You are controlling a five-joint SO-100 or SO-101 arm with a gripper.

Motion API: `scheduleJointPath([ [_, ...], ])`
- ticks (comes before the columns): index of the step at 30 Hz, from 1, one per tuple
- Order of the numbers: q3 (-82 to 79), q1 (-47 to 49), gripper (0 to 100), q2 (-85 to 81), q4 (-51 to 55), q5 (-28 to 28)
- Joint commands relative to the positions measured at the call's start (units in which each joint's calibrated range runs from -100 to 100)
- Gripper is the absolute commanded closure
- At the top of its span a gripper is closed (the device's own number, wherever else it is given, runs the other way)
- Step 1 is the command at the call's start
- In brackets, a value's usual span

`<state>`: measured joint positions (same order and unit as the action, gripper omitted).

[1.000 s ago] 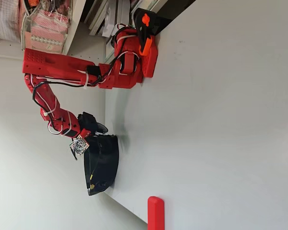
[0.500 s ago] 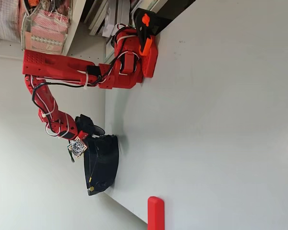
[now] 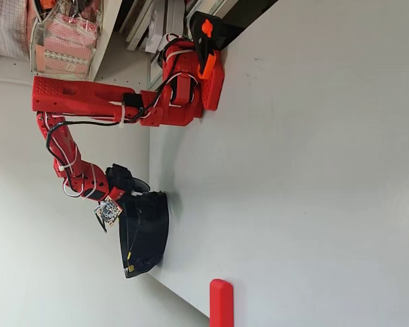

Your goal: Place Meta Rayban sunglasses on black head mold for quality assessment

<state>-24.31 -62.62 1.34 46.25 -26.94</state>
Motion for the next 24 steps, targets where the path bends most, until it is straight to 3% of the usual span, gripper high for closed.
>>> scheduleJointPath([
  [1, 8.39, -0.24, 100, -0.12, 0.61, -0.21],
  [24, 10.94, 0.29, 100, 0.3, 3.03, -1.11],
])
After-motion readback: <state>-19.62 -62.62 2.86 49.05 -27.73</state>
